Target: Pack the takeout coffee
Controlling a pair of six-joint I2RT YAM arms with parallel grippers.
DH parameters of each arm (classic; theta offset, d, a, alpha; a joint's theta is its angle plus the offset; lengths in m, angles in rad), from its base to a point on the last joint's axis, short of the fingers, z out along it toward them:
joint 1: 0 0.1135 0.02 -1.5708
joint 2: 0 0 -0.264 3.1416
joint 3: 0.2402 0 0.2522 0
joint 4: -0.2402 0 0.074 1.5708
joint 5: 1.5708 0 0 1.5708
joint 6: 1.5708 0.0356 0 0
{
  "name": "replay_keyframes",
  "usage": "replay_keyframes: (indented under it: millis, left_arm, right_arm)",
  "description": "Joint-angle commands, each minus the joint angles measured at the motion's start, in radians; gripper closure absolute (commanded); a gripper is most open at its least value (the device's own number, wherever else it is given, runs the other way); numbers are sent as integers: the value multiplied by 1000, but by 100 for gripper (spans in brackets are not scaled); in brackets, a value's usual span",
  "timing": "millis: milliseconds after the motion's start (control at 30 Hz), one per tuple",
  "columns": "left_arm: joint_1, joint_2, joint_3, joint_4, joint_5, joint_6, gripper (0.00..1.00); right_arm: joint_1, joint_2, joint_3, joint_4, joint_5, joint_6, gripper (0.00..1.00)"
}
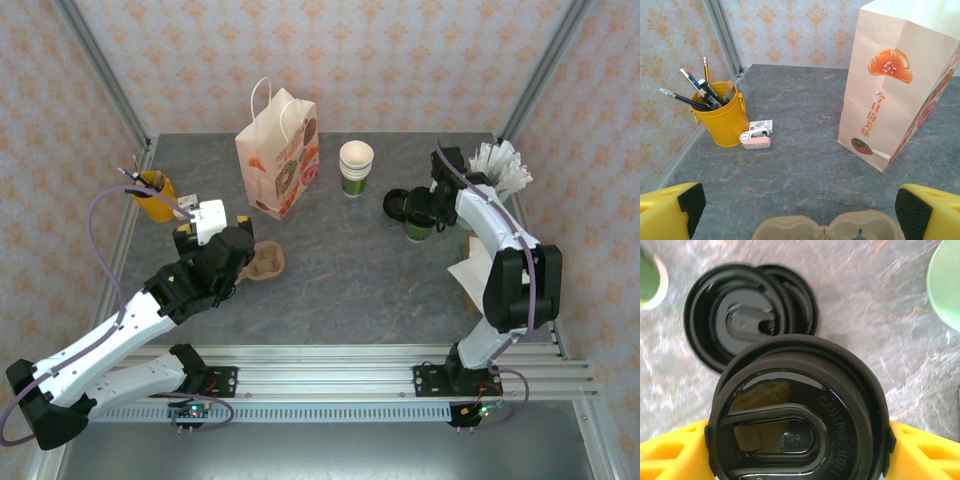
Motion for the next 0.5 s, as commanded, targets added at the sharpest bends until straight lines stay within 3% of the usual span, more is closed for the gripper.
replay_keyframes:
  millis: [0, 467]
  left_arm:
    - [7, 3, 16, -38, -64, -33, 0]
    - [17, -30, 18, -66, -62, -47, 0]
  right_arm:
    - [-15, 77, 50, 65, 96, 64, 27]
    - [-24, 340, 350, 60, 142, 192, 24]
